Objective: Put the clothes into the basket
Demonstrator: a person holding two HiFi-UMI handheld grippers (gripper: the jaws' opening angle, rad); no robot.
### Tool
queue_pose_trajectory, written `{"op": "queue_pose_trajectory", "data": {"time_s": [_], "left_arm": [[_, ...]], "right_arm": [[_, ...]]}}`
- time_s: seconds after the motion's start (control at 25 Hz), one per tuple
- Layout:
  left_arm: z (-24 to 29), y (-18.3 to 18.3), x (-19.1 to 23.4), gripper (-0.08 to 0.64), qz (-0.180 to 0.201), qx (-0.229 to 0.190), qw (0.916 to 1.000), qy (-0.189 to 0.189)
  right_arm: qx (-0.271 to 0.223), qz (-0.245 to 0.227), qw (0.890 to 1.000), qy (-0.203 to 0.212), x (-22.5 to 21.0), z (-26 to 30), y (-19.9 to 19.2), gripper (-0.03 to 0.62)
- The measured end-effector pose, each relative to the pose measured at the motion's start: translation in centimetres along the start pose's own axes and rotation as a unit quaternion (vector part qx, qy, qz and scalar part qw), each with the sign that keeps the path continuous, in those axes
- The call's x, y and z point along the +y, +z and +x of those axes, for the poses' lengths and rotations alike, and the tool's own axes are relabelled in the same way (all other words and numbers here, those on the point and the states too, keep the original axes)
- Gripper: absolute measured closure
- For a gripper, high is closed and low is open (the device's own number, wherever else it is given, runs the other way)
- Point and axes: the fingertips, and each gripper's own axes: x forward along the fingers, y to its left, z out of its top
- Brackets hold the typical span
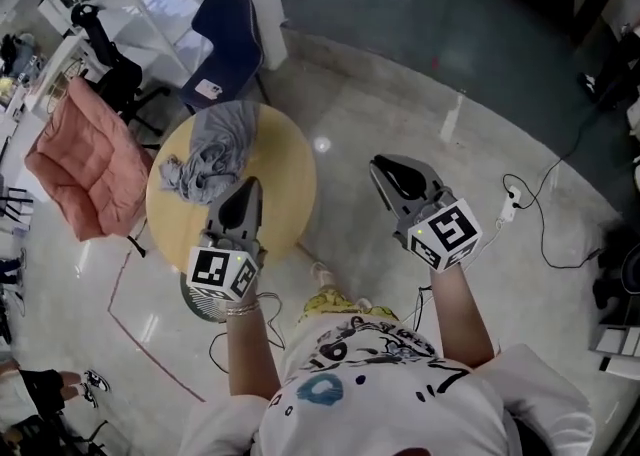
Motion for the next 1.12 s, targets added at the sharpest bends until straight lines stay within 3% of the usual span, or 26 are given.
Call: {"op": "queue_pose_trajectory", "data": {"time_s": [0.4, 0.56, 0.92, 1.12], "left_arm": [[0.5, 1.0, 10.1, 0.549, -0.004, -0.009, 0.9988, 0.047], [-1.6, 0.3, 14.6, 0.549, -0.008, -0.012, 0.9961, 0.087], [-8.3, -4.6, 20.6, 0.549, -0.046, 0.022, 0.9781, 0.202], [-10.8, -8.0, 22.5, 0.549, -0.079, 0.042, 0.9637, 0.251]], "right_arm": [[0.016, -0.01, 0.994, 0.105, 2.6, 15.0, 0.6, 0.561], [0.017, -0.014, 0.988, 0.154, 5.8, 20.7, 0.4, 0.561], [0.058, -0.034, 0.96, 0.274, 13.0, 28.4, -1.8, 0.56], [0.092, -0.018, 0.938, 0.333, 16.1, 32.2, -4.2, 0.544]]}}
